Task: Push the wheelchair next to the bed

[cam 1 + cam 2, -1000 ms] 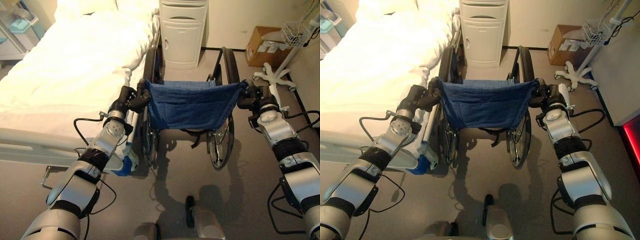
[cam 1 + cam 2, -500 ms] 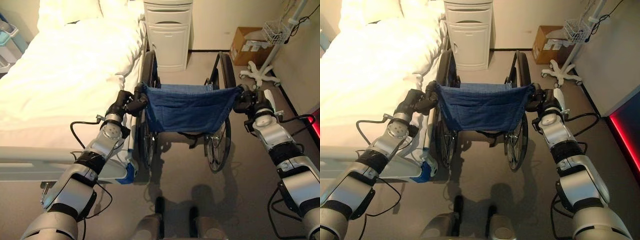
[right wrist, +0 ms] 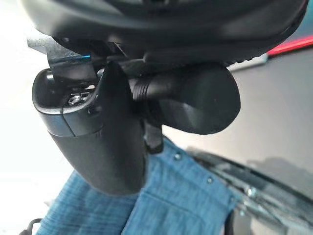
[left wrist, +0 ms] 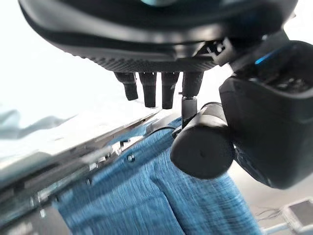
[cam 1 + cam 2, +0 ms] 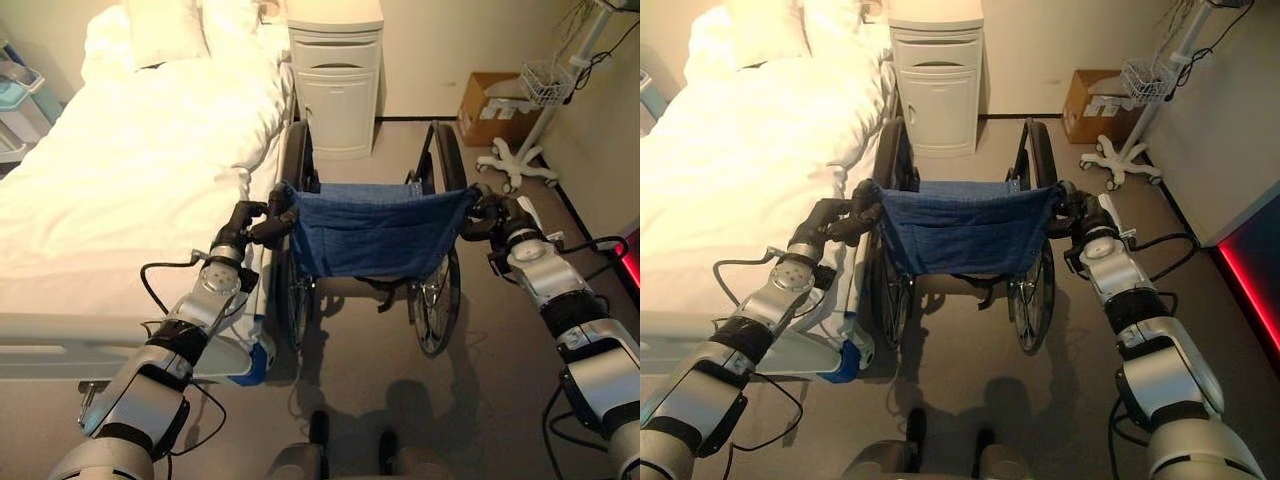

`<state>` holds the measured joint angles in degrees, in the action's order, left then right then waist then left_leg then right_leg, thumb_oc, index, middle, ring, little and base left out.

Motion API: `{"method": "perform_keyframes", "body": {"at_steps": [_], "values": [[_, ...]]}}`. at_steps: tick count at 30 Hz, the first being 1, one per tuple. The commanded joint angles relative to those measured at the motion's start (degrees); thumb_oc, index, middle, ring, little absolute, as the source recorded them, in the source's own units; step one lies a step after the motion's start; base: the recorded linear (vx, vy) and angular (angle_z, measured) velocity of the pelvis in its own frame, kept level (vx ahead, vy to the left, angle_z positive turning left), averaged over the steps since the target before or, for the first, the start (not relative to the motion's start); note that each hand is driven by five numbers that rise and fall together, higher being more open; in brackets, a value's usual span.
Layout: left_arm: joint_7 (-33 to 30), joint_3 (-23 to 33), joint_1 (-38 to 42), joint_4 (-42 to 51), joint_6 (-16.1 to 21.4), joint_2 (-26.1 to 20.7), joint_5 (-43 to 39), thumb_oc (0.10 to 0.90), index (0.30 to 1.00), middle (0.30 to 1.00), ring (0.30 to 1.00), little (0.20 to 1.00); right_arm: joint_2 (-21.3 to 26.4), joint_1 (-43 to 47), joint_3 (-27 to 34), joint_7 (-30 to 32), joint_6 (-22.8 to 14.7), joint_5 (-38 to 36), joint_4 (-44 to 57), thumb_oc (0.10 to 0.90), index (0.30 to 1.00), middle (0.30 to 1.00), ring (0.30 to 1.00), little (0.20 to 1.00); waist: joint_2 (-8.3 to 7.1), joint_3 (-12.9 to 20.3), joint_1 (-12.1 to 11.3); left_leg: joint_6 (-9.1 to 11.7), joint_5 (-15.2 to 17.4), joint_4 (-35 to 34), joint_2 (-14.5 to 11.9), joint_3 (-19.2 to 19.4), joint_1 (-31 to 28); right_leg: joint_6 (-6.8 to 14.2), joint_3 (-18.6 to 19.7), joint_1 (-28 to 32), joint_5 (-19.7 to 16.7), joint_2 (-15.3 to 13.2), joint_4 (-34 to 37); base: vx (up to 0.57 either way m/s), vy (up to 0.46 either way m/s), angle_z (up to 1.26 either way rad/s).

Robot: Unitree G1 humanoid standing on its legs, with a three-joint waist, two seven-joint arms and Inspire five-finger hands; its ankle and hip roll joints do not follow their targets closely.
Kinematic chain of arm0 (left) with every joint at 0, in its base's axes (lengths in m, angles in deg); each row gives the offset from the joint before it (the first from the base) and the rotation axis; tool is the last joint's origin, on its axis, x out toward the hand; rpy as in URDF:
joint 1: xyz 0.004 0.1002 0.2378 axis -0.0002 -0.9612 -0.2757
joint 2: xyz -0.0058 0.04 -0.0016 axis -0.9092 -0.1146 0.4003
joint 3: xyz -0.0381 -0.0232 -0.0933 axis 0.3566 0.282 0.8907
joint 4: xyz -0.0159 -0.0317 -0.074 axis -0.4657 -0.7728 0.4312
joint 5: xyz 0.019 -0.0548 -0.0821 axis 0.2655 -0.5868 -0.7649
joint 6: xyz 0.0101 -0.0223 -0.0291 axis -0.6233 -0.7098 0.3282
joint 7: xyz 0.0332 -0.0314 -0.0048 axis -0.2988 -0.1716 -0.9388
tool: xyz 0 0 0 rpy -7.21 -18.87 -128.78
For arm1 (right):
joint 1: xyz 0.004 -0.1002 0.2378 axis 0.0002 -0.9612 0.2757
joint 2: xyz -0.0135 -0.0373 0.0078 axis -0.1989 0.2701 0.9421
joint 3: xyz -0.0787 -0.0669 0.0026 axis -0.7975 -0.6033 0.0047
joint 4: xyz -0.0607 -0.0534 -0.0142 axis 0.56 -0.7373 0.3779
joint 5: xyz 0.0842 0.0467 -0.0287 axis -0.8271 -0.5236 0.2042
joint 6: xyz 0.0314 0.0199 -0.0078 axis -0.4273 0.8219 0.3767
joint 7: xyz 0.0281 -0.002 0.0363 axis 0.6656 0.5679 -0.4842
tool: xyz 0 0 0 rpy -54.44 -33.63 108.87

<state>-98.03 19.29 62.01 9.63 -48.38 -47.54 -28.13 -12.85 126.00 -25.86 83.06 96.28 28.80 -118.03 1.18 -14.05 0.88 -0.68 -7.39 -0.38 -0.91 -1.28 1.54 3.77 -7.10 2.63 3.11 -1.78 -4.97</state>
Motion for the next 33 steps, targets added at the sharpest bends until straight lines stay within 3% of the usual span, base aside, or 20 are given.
{"method": "perform_keyframes", "body": {"at_steps": [1, 4, 8, 14, 20, 24, 33], "values": [[3.99, 2.98, 1.04, 3.33, 5.47, -3.06, -9.31, 0.8, 0.9, 0.9, 0.9, 0.9, 0.44, 1.79, -2.72, -6.53, -1.8, -6.21, 4.31, 0.8, 0.9, 0.9, 0.9, 0.9, -2.42, 2.7, -2.44, 0.33, 9.3, 3.06, 2.48, 0.78, -2.52, 1.37, 2.61, -1.08, -1.0, -2.16, -1.33, 0.0, -0.027, 0.03], [6.78, 4.36, 1.07, 4.13, 6.05, -3.58, -14.63, 0.8, 0.9, 0.9, 0.9, 0.9, 3.56, 4.1, -2.89, -8.41, -2.06, -9.29, 5.19, 0.8, 0.9, 0.9, 0.9, 0.9, -2.78, 3.86, -2.26, 0.46, 9.34, 2.48, 2.36, 1.08, -3.2, 1.35, 2.64, -0.69, -0.99, -1.97, -0.86, 0.0, 0.0, 0.0], [8.7, 5.45, 1.51, 4.44, 7.96, -4.34, -21.36, 0.8, 0.9, 0.9, 0.9, 0.9, 7.09, 7.89, -3.42, -9.39, -5.2, -11.56, 4.48, 0.8, 0.9, 0.9, 0.9, 0.9, -3.19, 5.5, -2.07, 0.42, 9.61, 1.82, 2.28, 1.48, -3.97, 1.24, 2.54, -0.21, -0.62, -1.68, -0.49, 0.0, 0.0, 0.0], [11.04, 7.35, 1.2, 5.07, 11.41, -5.23, -27.16, 0.8, 0.9, 0.9, 0.9, 0.9, 12.02, 11.24, -3.46, -5.01, -9.41, -8.8, 6.53, 0.8, 0.9, 0.9, 0.9, 0.9, -3.62, 7.18, -1.49, 0.3, 10.07, 1.21, 2.21, 2.01, -4.71, 1.12, 2.94, 0.33, -0.39, -1.36, 0.37, 0.0, 0.0, 0.0], [11.19, 11.88, -3.17, 7.92, 13.86, -2.89, -34.46, 0.8, 0.9, 0.9, 0.9, 0.9, 16.9, 8.35, 1.16, -2.11, -12.56, -7.8, 9.97, 0.8, 0.9, 0.9, 0.9, 0.9, -4.22, 8.09, -0.78, 0.05, 10.62, 0.54, 2.19, 2.44, -5.39, 1.02, 3.52, 0.76, -0.21, -1.01, 1.32, -0.02, -0.007, -0.02], [9.93, 13.61, -6.29, 7.41, 17.04, -1.75, -31.6, 0.8, 0.9, 0.9, 0.9, 0.9, 18.88, 4.93, 4.72, -1.92, -13.82, -7.52, 11.19, 0.8, 0.9, 0.9, 0.9, 0.9, -4.5, 8.36, -0.2, -0.16, 10.88, 0.19, 2.26, 2.76, -5.82, 1.08, 3.71, 0.86, -0.3, -0.85, 1.72, -0.01, -0.002, 0.0], [9.18, 15.84, -9.68, 4.08, 19.5, -3.33, -27.8, 0.8, 0.9, 0.9, 0.9, 0.9, 21.9, -2.59, 11.22, -4.59, -15.4, -13.39, 10.25, 0.8, 0.9, 0.9, 0.9, 0.9, -4.79, 8.78, 1.11, -0.2, 11.13, -0.53, 2.22, 4.01, -6.36, 1.35, 4.16, 0.73, -0.62, -0.54, 2.54, -0.01, -0.006, 0.04]]}}
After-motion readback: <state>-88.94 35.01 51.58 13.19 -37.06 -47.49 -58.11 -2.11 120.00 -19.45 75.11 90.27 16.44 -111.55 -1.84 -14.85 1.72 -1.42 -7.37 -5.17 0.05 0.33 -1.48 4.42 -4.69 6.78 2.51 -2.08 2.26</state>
